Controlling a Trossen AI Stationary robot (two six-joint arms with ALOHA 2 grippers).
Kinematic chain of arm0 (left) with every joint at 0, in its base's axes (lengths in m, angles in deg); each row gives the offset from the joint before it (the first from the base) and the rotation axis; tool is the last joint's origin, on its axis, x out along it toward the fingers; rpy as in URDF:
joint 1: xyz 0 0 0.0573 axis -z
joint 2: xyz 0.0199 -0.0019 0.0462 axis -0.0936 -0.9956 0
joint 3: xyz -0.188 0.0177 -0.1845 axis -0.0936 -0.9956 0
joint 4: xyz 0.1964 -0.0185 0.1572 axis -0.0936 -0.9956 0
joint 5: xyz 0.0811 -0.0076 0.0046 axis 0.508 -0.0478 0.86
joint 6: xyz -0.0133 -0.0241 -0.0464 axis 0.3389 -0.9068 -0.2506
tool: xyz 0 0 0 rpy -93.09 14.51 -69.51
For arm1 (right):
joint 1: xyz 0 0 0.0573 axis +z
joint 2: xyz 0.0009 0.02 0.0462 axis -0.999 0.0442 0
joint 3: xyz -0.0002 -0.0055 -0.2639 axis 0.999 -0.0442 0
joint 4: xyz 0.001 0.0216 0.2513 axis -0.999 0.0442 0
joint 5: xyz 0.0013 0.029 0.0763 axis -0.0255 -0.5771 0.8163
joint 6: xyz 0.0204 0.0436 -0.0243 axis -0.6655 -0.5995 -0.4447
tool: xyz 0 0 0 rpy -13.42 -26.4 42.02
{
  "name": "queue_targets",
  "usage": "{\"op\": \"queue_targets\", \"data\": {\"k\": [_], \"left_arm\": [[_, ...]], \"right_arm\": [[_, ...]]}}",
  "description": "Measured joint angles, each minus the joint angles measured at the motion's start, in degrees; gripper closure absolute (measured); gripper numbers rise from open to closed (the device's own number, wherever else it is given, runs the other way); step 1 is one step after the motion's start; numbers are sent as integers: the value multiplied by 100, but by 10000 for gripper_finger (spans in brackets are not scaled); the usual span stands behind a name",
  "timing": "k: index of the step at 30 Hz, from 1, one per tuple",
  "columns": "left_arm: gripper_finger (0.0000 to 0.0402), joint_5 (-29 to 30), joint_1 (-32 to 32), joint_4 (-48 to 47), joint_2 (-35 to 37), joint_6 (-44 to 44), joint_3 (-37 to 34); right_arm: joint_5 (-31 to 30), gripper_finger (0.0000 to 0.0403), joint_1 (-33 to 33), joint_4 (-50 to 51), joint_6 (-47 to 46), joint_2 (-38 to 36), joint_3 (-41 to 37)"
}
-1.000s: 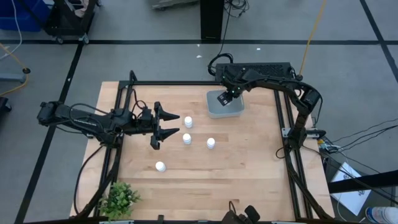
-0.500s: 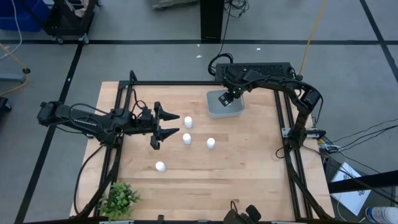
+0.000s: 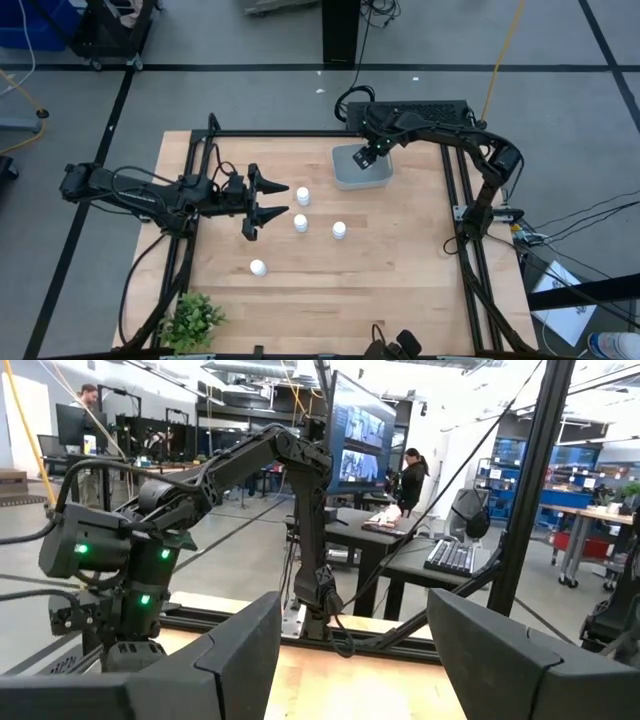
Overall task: Pick and place pill bottles into a basket
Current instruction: Put the white medicine bottle into the gray bin
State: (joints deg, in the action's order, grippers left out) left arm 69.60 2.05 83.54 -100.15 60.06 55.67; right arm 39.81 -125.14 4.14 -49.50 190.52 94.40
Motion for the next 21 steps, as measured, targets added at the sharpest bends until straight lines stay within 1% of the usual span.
{"op": "queue_targets", "data": {"k": [6, 13, 16, 21], "left_arm": [[146, 2, 0, 0, 0, 0, 0], [146, 2, 0, -2, 0, 68, 0], [146, 3, 0, -1, 0, 70, 0], [146, 4, 0, 0, 0, 70, 0]], "right_arm": [[0, 187, 38, 5, 47, -269, 0], [9, 182, 238, -4, 11, -933, 0], [7, 181, 428, -22, 7, -1313, 0], [10, 183, 963, -397, -111, -1896, 1]]}}
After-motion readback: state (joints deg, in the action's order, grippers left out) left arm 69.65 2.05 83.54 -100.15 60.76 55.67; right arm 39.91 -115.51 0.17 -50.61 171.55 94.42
